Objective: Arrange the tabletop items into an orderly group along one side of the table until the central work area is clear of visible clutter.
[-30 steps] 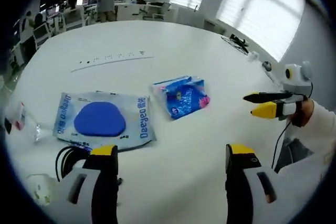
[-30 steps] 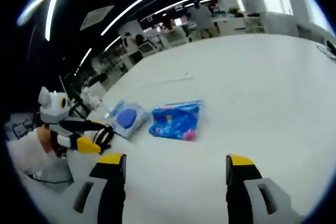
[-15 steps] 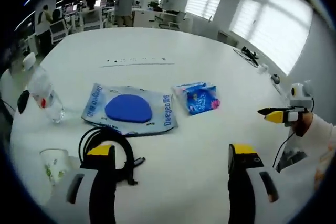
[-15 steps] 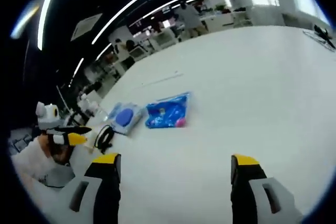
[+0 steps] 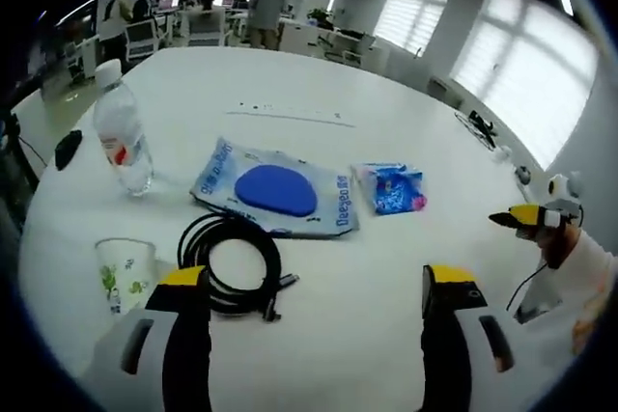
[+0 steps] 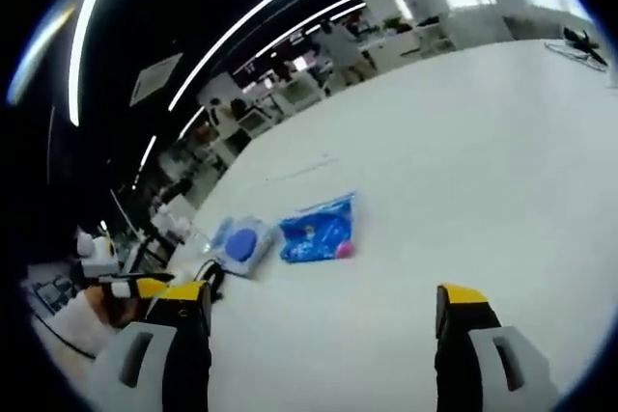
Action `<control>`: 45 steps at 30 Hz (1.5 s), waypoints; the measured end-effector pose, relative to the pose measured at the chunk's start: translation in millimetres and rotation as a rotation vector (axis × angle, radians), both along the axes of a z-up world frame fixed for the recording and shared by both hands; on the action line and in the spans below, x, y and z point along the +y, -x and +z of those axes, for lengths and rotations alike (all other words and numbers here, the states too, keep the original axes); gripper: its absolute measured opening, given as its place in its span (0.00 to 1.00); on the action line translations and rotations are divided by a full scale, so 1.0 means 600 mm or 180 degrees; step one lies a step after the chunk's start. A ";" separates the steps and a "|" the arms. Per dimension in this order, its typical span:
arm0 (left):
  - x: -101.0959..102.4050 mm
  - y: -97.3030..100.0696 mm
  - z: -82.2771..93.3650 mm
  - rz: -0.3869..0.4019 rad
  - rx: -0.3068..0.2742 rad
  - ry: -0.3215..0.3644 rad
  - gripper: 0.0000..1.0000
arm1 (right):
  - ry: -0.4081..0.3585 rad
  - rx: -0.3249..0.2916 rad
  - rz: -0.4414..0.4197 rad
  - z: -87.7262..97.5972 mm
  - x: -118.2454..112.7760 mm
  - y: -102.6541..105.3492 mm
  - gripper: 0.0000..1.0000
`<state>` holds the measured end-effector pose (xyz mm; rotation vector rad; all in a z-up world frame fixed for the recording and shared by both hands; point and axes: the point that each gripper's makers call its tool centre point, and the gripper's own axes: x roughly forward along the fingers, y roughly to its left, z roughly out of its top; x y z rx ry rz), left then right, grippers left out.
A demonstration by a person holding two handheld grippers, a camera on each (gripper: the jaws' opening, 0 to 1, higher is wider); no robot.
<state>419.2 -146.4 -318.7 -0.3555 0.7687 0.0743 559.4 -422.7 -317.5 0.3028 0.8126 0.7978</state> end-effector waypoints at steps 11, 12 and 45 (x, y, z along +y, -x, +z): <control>0.001 0.008 -0.002 0.0165 0.0019 0.0049 0.94 | -0.0006 0.0129 -0.0085 -0.015 -0.015 0.007 0.99; 0.000 0.008 -0.003 0.0163 0.0024 0.0044 0.94 | -0.0021 0.0147 -0.0107 -0.015 -0.016 0.008 0.99; 0.021 0.016 -0.058 0.0005 0.0186 -0.0016 0.84 | -0.0034 0.0394 -0.0211 -0.033 -0.015 0.022 0.92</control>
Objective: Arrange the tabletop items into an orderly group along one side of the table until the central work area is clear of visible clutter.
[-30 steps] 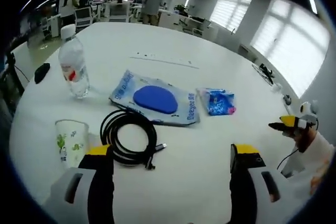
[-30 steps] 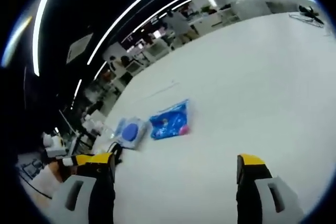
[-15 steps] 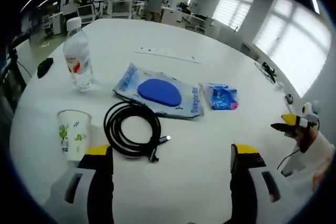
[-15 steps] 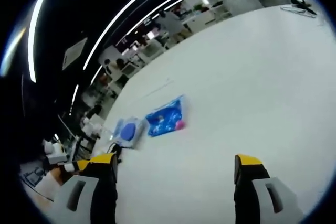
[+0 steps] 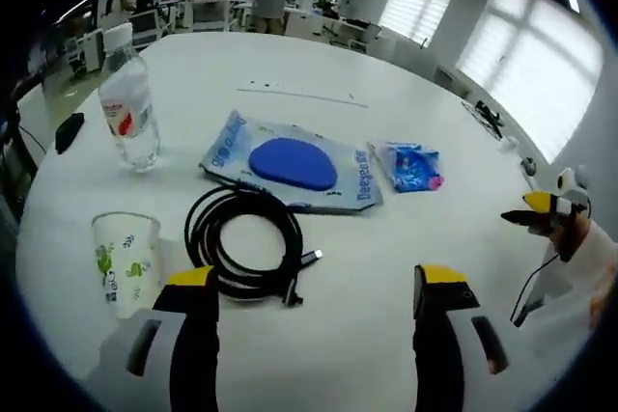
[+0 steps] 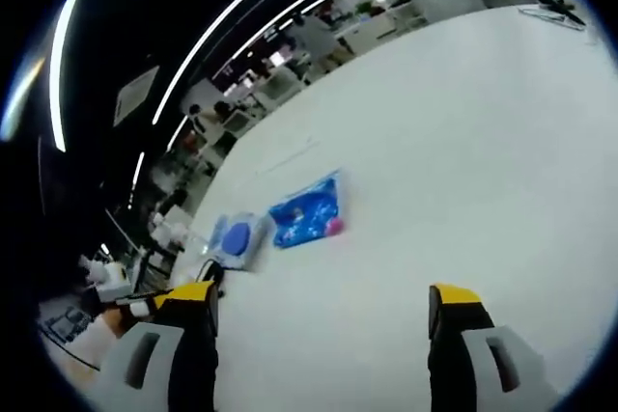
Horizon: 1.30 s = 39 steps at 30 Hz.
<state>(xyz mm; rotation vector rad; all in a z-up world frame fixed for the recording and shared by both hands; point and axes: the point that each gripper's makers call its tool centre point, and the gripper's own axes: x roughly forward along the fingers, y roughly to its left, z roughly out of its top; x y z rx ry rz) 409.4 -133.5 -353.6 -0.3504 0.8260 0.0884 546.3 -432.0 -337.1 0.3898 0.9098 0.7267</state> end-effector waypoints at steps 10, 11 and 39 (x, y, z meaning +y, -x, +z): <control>-0.011 -0.008 -0.026 -0.0450 0.0125 -0.0181 0.72 | 0.0006 0.0049 0.0028 -0.003 0.005 0.002 0.91; -0.012 -0.010 -0.031 -0.0496 0.0143 -0.0199 0.68 | 0.0006 0.0054 0.0036 -0.002 0.007 0.003 0.91; 0.013 -0.038 -0.101 -0.0936 0.0402 -0.0561 0.11 | -0.0057 0.0146 -0.0028 -0.007 0.007 0.000 0.87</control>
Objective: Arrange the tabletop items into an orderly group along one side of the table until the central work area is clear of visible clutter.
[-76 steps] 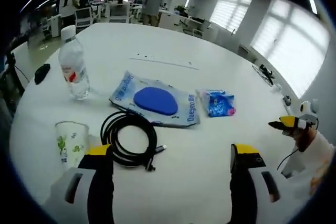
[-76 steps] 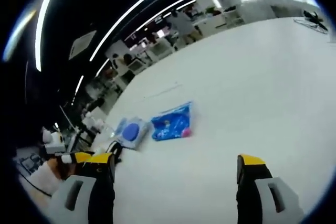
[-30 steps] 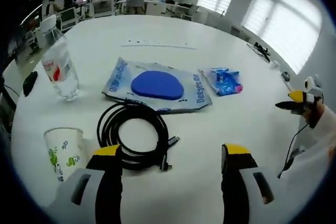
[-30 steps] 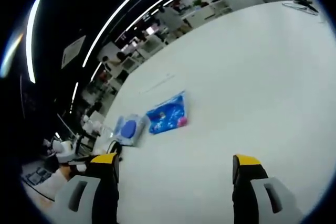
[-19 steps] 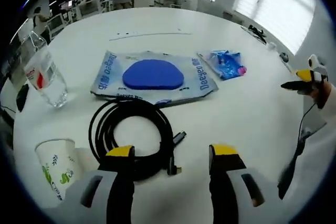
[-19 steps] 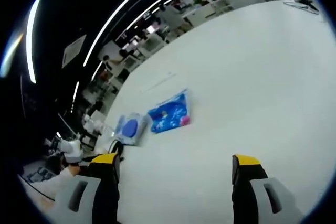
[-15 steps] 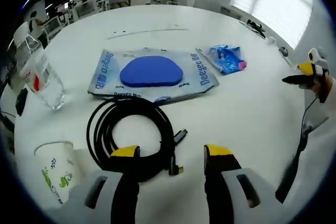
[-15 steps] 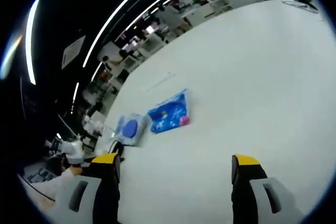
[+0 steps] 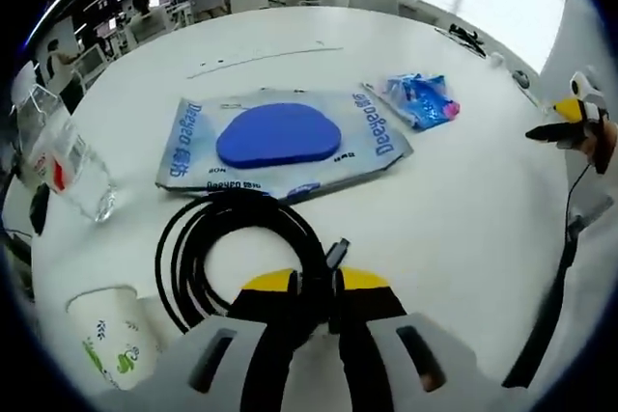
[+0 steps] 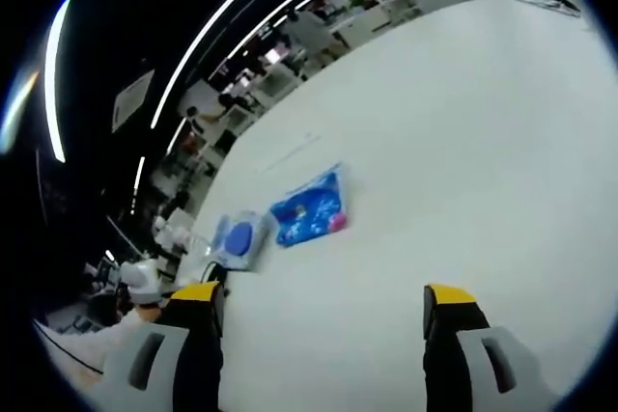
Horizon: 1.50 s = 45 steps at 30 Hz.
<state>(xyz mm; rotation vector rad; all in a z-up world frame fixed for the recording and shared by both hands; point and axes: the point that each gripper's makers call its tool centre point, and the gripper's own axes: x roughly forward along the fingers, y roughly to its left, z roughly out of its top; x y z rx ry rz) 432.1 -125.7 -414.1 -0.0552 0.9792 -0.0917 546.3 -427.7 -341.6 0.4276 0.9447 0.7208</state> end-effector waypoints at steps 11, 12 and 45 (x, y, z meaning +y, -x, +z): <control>-0.017 -0.005 0.037 0.0191 -0.0120 0.0251 0.09 | -0.0025 0.0011 -0.0013 0.000 0.000 0.003 0.86; -0.023 -0.009 0.055 0.0217 -0.0197 0.0305 0.09 | -0.0029 0.0014 -0.0010 0.000 0.000 0.003 0.86; -0.269 -0.026 0.277 -0.0293 -0.1043 0.1602 0.09 | -0.0250 0.0054 0.0592 0.015 0.097 0.079 0.84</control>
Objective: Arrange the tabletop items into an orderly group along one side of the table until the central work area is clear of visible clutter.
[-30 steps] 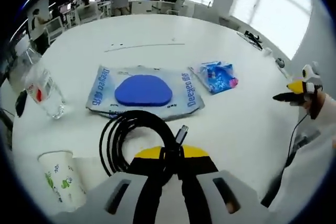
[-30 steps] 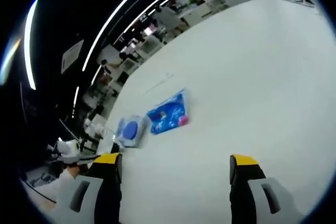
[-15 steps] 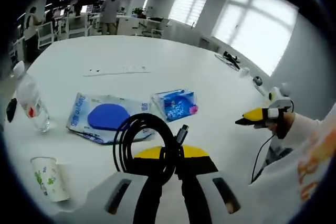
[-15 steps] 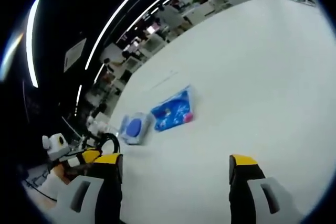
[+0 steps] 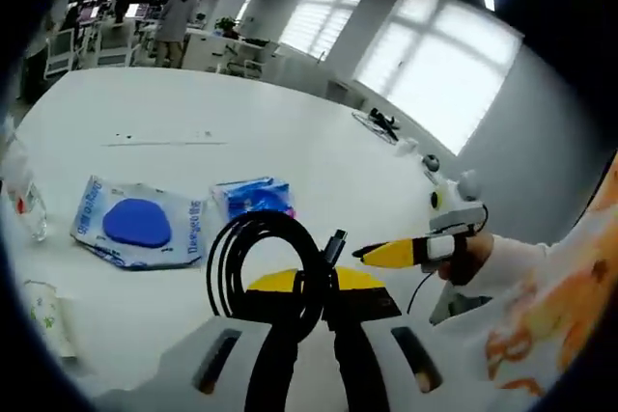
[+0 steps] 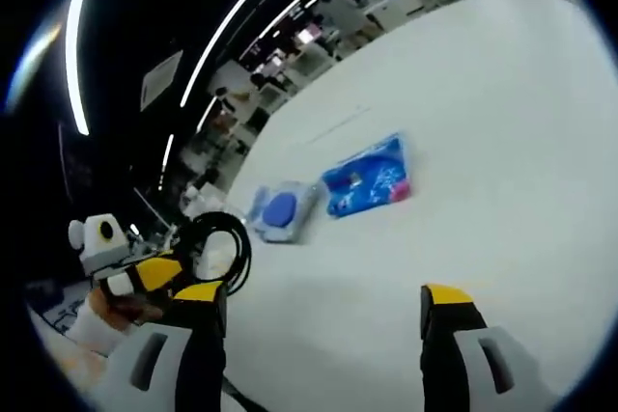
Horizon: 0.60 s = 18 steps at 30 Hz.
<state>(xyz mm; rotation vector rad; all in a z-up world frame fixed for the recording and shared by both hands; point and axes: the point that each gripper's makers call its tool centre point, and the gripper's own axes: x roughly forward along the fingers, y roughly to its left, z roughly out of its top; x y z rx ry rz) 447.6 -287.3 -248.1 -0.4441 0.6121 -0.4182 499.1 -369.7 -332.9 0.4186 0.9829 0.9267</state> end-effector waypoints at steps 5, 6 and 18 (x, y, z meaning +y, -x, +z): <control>-0.035 -0.005 0.037 -0.0129 -0.0171 0.0277 0.09 | -0.0200 0.0015 0.0098 0.023 0.031 0.015 0.83; -0.046 -0.005 0.046 -0.0161 -0.0207 0.0403 0.09 | -0.0271 0.0038 0.0101 0.028 0.036 0.016 0.83; -0.125 0.012 0.105 -0.0626 -0.0408 0.1329 0.09 | -0.0910 0.0319 0.0074 0.076 0.073 0.034 0.75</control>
